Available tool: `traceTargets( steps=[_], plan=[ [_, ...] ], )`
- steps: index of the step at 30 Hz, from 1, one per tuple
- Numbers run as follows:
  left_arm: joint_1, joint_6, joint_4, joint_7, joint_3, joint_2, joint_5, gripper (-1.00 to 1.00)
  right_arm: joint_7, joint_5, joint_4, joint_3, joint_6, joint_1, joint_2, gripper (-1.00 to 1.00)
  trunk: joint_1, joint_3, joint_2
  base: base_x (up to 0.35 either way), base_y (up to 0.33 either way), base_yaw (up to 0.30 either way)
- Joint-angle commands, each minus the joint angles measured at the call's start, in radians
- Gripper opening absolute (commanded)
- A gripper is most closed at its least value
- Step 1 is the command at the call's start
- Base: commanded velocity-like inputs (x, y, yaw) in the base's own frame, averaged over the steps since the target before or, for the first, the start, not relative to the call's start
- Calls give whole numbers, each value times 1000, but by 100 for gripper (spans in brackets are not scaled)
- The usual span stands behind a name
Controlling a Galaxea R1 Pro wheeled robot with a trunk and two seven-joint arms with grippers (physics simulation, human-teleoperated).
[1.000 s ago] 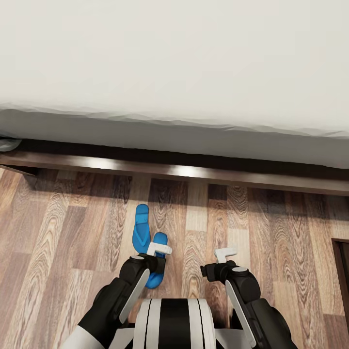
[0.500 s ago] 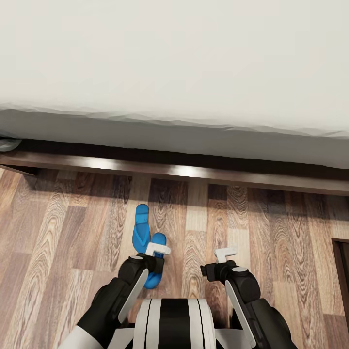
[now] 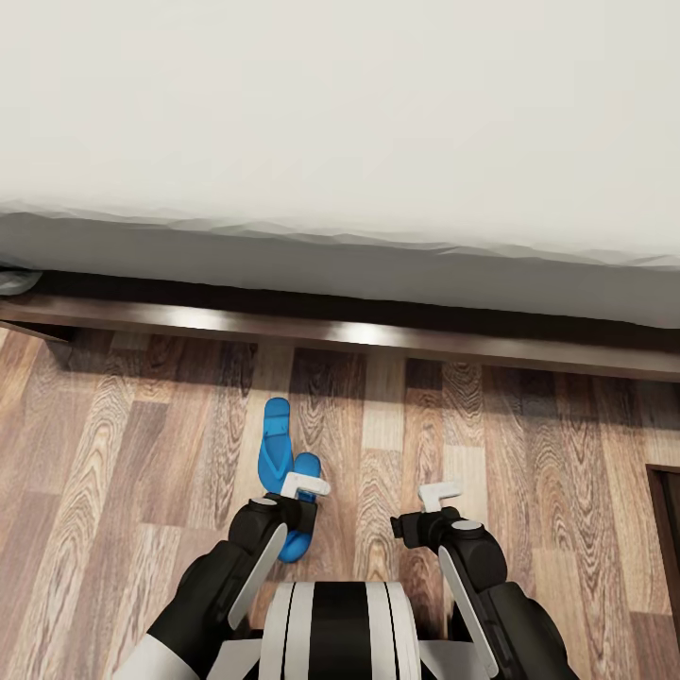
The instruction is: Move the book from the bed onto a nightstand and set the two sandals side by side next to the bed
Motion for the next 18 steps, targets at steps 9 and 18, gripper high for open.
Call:
traceTargets(
  steps=[9,18],
  plan=[
    [0,3,-1,9,-1,-1,8,-100,-5,-1,-1,3,5,0,1,100,0,0,0,0,0,0],
    [-1,5,-6,9,0,-9,12,-100,-11,-2,1,4,4,1,3,100,0,0,0,0,0,0]
  ],
)
